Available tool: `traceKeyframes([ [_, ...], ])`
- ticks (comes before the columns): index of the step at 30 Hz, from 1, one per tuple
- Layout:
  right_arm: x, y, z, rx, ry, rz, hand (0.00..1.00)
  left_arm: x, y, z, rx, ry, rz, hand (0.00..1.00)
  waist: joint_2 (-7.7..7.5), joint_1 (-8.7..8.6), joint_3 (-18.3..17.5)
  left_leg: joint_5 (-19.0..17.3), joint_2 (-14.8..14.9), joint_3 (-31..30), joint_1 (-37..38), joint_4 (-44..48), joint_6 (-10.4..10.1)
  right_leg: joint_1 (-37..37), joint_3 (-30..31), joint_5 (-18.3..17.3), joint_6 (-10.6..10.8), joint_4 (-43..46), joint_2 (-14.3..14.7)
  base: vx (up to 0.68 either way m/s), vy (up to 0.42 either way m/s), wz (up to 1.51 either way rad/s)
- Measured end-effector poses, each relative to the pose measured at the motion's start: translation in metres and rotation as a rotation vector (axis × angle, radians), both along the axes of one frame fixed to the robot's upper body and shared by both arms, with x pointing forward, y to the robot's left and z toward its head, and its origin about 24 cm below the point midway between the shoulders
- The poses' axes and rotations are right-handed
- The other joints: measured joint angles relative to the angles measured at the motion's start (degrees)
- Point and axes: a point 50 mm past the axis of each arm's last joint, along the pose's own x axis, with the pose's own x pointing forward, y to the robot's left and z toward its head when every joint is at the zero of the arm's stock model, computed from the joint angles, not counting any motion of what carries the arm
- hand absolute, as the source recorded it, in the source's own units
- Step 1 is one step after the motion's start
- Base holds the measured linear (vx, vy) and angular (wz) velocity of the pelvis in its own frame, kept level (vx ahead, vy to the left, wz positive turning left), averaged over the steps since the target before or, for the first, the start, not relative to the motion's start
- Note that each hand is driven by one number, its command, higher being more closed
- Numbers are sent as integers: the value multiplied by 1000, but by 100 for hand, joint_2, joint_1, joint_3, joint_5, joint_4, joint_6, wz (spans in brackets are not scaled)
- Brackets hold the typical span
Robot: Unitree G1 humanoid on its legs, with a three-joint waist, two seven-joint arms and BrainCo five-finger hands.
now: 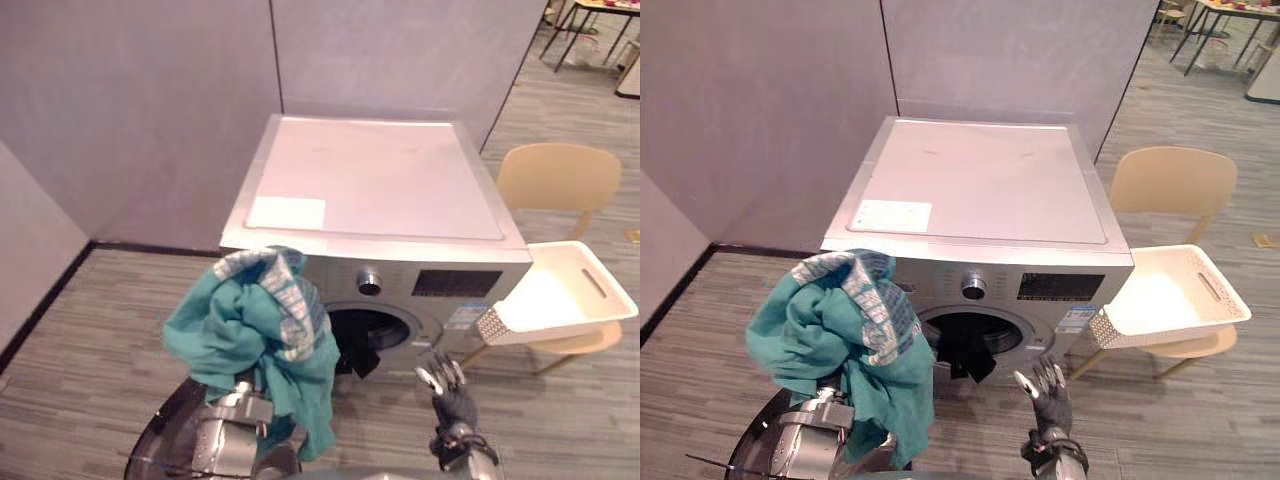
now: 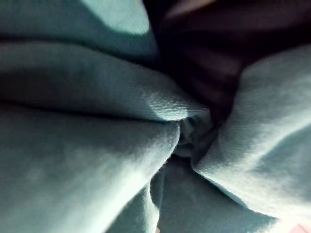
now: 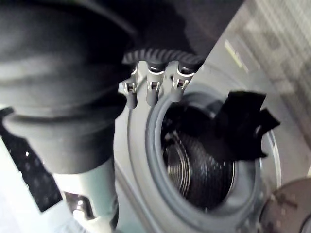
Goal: Pick up the laundry basket with both hands and put the clothes into the washing machine.
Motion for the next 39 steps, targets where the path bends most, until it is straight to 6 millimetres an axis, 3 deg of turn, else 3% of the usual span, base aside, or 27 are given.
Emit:
traceKeyframes([
  [4,-33,-23,-26,-21,174,-120,0,-1,-12,0,-14,-13,-79,100,28,24,-7,-4,-15,196,95,-192,8,58,131,198,94,-254,-59,53,88,-18],
  [8,-42,-31,-38,-28,245,-132,0,-3,-29,-10,-16,26,-178,100,49,23,44,-3,31,297,14,-171,9,-74,242,306,136,-282,-45,-6,69,-16],
  [11,-22,-29,-42,-20,231,-118,0,2,-52,-14,-19,27,-298,100,195,23,383,-4,231,252,-476,308,10,-558,244,314,148,68,119,-109,40,-5],
  [12,-6,-28,-40,-19,202,-109,0,7,-62,-15,-18,22,-342,100,319,30,607,-3,321,222,-711,502,11,-816,241,308,153,316,197,-175,34,-10],
  [13,6,-27,-38,-17,174,-96,0,11,-68,-15,-15,17,-371,100,352,33,751,-3,398,189,-964,645,11,-1114,243,297,163,549,262,-249,46,-10],
  [16,41,-17,-28,21,86,-68,0,26,-89,-17,55,3,-447,100,227,30,1239,-68,453,82,-1734,1119,98,-2005,246,-42,134,1363,317,-264,24,2],
  [20,63,-10,-15,60,1,-37,0,46,-101,-21,135,7,-449,100,134,27,1563,-125,521,31,-2356,1579,71,-2780,382,-226,120,2127,381,-231,17,-8],
  [23,83,-10,5,95,-119,-59,0,73,-107,-15,227,-23,-387,100,88,26,1755,-176,679,-64,-3085,2128,79,-3555,444,-324,98,2762,533,-196,-3,-16],
  [27,91,-16,21,116,-216,-129,0,120,-99,3,352,-57,-220,100,-48,-20,1999,-204,751,-164,-3857,2712,109,-4392,486,-480,97,3524,603,-136,-30,-7],
  [30,100,-17,30,125,-262,-156,0,156,-80,30,378,-87,-55,100,-159,-167,2153,-217,814,-279,-4469,3089,114,-5007,492,-514,92,3962,691,-151,-44,-11],
  [32,105,-17,35,132,-287,-165,0,181,-66,60,368,-135,54,100,-272,-249,2250,-226,890,-341,-5011,3374,104,-5560,511,-513,94,4252,776,-140,-38,-15],
  [36,111,-14,42,164,-325,-171,0,204,-44,90,354,-174,161,100,-365,-307,2348,-245,1020,-385,-5545,3634,104,-6085,546,-473,118,4444,915,-83,-24,-22],
  [39,117,-13,57,206,-410,-192,0,228,-1,122,307,-175,315,100,-485,-464,2492,-277,1122,-398,-6133,3934,162,-6673,574,-448,162,4688,998,-62,-15,-25],
])
